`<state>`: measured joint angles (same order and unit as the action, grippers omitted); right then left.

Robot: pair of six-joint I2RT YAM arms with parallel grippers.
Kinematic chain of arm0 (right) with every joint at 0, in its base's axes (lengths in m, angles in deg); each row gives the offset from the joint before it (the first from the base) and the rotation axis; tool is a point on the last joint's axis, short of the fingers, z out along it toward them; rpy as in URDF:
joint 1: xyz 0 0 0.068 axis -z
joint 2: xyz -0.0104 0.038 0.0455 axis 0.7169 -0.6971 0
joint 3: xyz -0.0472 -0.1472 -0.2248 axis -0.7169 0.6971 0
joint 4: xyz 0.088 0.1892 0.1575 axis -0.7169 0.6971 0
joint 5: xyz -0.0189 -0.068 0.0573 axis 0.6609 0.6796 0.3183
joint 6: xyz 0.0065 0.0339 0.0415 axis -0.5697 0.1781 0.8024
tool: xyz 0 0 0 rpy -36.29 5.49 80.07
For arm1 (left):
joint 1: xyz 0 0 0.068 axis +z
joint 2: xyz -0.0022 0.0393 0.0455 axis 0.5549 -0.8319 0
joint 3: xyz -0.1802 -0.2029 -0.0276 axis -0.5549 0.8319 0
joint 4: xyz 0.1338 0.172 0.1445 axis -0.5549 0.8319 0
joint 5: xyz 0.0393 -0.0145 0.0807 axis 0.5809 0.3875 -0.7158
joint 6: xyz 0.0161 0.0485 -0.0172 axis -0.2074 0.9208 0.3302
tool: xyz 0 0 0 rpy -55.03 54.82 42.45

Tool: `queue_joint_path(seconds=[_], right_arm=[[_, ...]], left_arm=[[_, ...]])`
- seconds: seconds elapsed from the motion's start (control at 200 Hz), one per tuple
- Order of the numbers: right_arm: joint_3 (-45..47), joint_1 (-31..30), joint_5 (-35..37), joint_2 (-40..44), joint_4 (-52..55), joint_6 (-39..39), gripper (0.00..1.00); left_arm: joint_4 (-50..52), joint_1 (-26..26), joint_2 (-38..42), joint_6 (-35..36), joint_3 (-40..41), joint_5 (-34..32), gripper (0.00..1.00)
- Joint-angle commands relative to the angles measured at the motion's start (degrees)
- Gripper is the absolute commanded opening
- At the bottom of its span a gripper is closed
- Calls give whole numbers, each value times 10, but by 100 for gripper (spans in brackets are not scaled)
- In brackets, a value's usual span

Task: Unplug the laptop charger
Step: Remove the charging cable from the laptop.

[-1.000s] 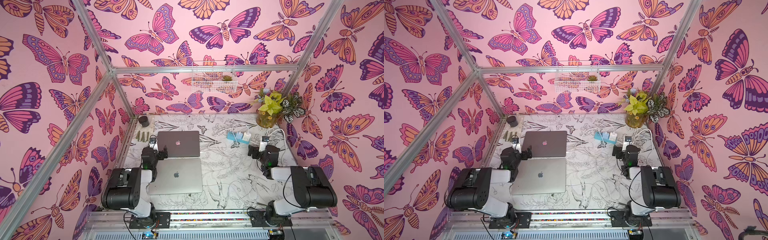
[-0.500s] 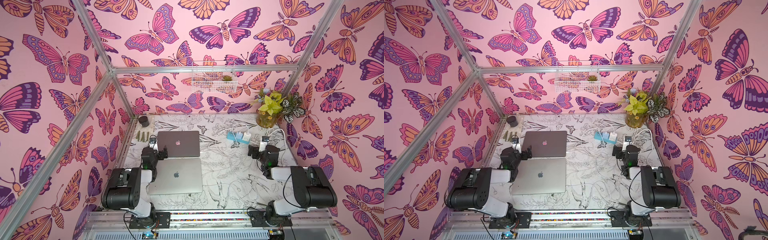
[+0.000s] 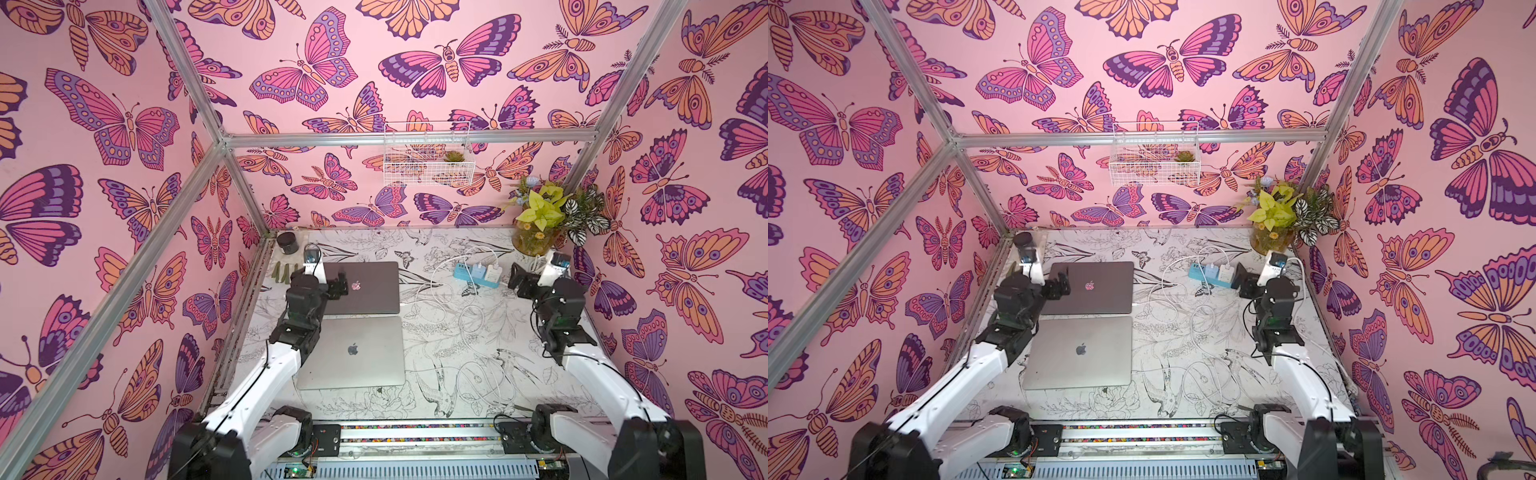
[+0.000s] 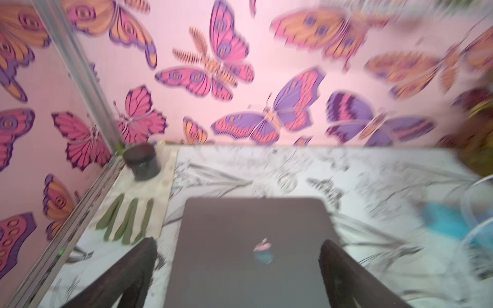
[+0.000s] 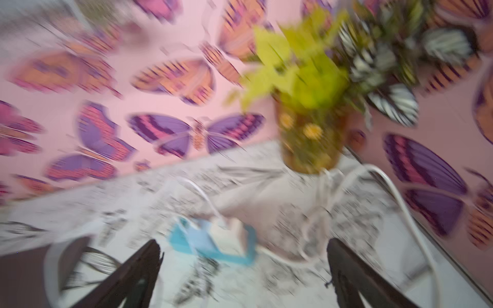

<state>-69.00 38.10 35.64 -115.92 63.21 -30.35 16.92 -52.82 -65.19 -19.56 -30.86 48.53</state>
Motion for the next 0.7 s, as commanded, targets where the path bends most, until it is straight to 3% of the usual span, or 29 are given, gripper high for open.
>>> queue_joint_path(seconds=[0.0,0.035,0.075,0.135,0.245,0.356,0.596,0.696], right_arm=[[-20,-234,54,-1,147,-178,99],[-10,-301,76,-12,141,-261,99],[7,-342,51,-29,126,-322,99],[10,-356,-30,-63,138,-353,100],[-39,-370,-121,-125,235,-382,84],[-43,-415,-134,-168,275,-453,86],[-85,-448,-105,-281,336,-491,86],[-115,-452,-103,-314,366,-499,75]], left_arm=[[312,-88,-55,-99,-55,-51,90],[338,-118,-76,-115,-70,-52,91],[356,-137,-98,-141,-78,-38,91],[361,-147,-129,-178,-83,15,91],[365,-181,-204,-207,-96,49,91],[367,-195,-245,-227,-93,61,93],[360,-194,-267,-224,-70,61,96],[360,-195,-273,-218,-71,67,96]])
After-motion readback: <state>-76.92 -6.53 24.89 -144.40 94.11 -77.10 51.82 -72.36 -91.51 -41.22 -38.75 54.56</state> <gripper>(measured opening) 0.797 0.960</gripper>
